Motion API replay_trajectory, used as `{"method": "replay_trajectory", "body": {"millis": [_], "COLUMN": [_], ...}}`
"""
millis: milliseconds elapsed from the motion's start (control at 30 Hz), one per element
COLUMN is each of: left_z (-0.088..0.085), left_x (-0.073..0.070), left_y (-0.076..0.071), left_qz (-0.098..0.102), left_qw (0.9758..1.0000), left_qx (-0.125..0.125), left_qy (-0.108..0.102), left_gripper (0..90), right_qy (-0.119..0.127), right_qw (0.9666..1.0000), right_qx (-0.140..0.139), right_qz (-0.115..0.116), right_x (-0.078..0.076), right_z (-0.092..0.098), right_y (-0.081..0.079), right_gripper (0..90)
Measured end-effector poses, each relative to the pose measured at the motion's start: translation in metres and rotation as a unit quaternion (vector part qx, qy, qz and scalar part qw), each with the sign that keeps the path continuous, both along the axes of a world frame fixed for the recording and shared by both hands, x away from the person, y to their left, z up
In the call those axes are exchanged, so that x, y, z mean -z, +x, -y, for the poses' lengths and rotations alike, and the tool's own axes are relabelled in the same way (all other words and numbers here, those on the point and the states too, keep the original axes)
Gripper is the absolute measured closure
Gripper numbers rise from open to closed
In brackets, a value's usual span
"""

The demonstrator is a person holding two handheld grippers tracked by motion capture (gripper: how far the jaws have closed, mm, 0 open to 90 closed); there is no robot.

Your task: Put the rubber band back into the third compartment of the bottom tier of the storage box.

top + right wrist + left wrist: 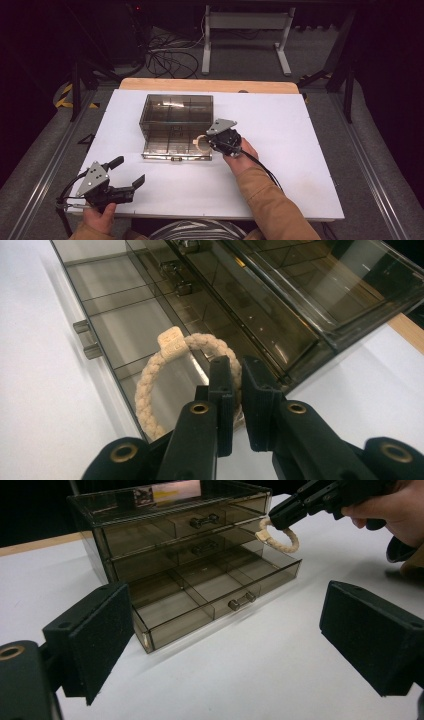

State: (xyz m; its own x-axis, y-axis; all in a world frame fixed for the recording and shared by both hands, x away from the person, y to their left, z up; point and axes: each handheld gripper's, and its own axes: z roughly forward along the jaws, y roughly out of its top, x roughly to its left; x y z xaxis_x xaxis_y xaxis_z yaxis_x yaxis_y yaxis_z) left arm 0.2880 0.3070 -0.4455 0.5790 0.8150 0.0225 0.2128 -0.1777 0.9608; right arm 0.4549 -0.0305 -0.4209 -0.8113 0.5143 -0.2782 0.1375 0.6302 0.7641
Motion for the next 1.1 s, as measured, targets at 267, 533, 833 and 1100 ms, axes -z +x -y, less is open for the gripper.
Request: {"method": "replay_trajectory", "body": {"millis": [267,533,833,1100], "left_z": [0.000,0.000,-0.001,-0.001], "left_x": [0.000,0.000,0.000,0.000], "left_y": [0.000,0.000,0.000,0.000], "left_qz": [0.000,0.000,-0.001,-0.001], "left_qw": [1.0000,1.0000,1.0000,1.0000], "left_qx": [0.001,0.001,0.000,0.001], "left_qy": [0.000,-0.001,-0.001,-0.002], "left_gripper": [7.9,7.9,7.9,7.9], "right_qy": [-0.002,-0.006,-0.013,-0.024], "right_qw": [1.0000,1.0000,0.9999,0.9997], "right_qx": [-0.006,-0.006,-0.002,-0.003], "right_qz": [0.001,0.002,0.002,-0.002], "right_x": [0.005,0.008,0.012,0.017], "right_z": [-0.009,-0.013,-0.015,-0.017], "right_y": [0.002,0.004,0.006,0.007], "right_gripper": [83.9,83.9,83.8,83.9]}}
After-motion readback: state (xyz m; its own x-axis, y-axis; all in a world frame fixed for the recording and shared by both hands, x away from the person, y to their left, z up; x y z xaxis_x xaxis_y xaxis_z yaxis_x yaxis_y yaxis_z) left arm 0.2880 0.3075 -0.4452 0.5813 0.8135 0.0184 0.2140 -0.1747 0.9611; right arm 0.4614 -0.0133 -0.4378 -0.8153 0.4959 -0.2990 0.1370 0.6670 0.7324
